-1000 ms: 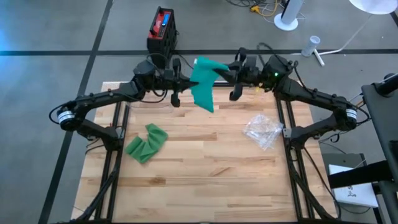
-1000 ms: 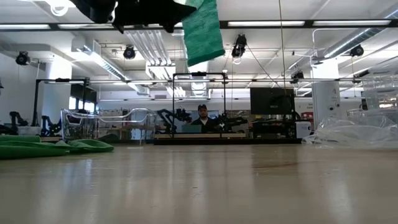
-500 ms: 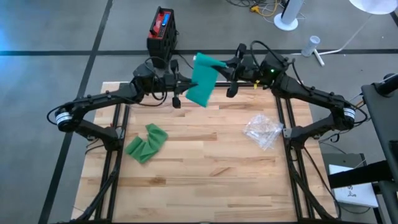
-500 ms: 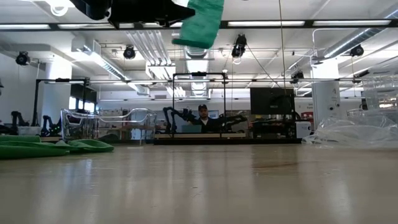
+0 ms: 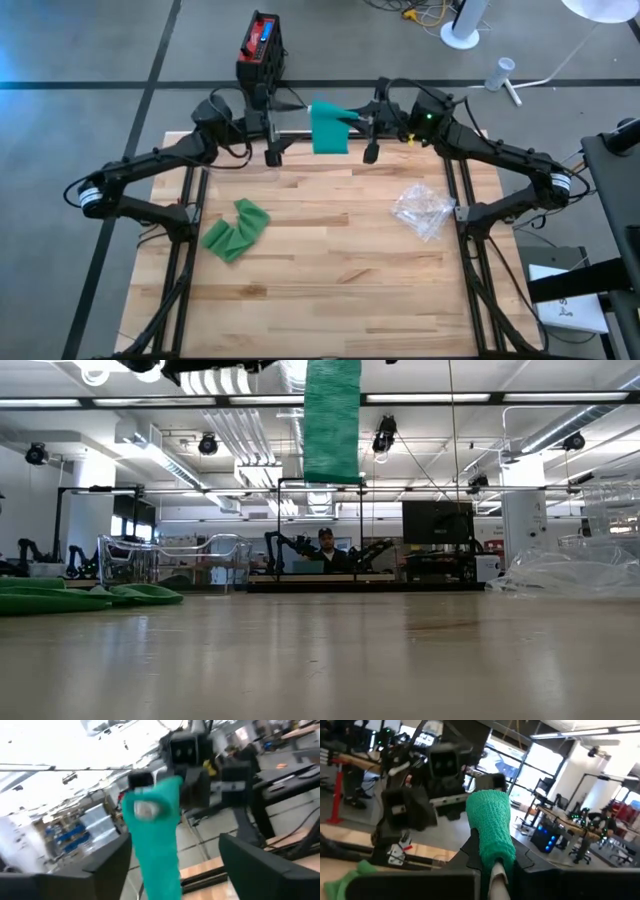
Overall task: Roll bandage
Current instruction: Roll the blue bandage
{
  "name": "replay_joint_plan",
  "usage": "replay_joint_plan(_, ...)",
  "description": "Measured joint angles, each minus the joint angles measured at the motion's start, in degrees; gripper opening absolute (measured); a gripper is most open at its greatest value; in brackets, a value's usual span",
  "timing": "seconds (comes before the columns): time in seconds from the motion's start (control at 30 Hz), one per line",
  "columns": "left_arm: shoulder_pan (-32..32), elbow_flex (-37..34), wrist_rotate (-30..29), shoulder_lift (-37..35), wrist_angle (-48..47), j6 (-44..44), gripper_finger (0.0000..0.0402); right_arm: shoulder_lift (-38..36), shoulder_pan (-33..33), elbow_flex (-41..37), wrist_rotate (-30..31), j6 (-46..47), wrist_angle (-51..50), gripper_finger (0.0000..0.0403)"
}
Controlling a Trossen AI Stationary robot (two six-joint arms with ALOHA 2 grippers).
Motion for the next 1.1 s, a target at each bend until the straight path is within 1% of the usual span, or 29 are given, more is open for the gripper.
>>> replay_joint_plan(0.1, -0.49, 2.87, 1.41, 0.31, -1.94, 1.04, 0.0306, 0.5, 0.02, -0.08, -1.08, -1.16, -0.6, 0.0024)
replay_joint_plan(0.2, -0.98, 6.18, 1.57, 1.88, -4.62, 1.8, 0.0305, 0.56, -0.09, -0.16, -3.53, -1.31, -1.26, 0.0025)
replay_joint_plan(0.37, -1.4, 11.89, 3.64, 6.15, -10.08, 1.4, 0.0291, 0.78, 0.04, -0.16, -3.81, -2.08, -0.73, 0.0022)
replay_joint_plan(0.57, -1.37, 17.45, 3.58, 10.36, -14.0, 0.05, 0.0263, 0.76, 0.07, -0.16, -4.82, -0.82, -0.9, 0.0023)
replay_joint_plan(0.67, -1.36, 19.46, 3.65, 11.15, -17.72, -0.14, 0.0228, 0.76, 0.03, -0.16, -4.95, -0.59, -0.84, 0.0022)
replay_joint_plan(0.73, -1.38, 20.65, 4.17, 11.41, -20.21, -0.13, 0.019, 0.76, 0.02, -0.16, -4.98, -0.6, -0.83, 0.0022)
replay_joint_plan(0.8, -1.4, 21.7, 4.43, 11.58, -22.42, 0.06, 0.014, 0.81, 0.02, -0.2, -5.01, -0.55, -0.24, 0.0023)
replay_joint_plan(0.9, -1.4, 22.42, 4.5, 11.59, -23.06, -0.11, 0.0051, 0.82, 0.04, -1.3, -5.08, -0.1, 2.82, 0.0021)
replay_joint_plan(0.93, -1.4, 22.45, 4.52, 11.54, -23.08, -0.19, 0.0029, 0.82, 0.0, -1.9, -5.34, 0.12, 4.1, 0.0021)
replay_joint_plan(0.97, -1.4, 22.48, 4.49, 11.42, -23.04, -0.45, 0.002, 0.82, -0.04, -2.66, -5.89, 0.47, 5.74, 0.0021)
replay_joint_plan(1.0, -1.42, 22.48, 4.47, 11.26, -22.96, -0.82, 0.0021, 0.8, -0.04, -3.5, -6.11, 0.86, 7.71, 0.0021)
replay_joint_plan(1.1, -1.42, 22.37, 4.54, 11.0, -22.02, -2.8, 0.0037, 0.76, 0.0, -5.31, -6.18, 1.62, 11.91, 0.0021)
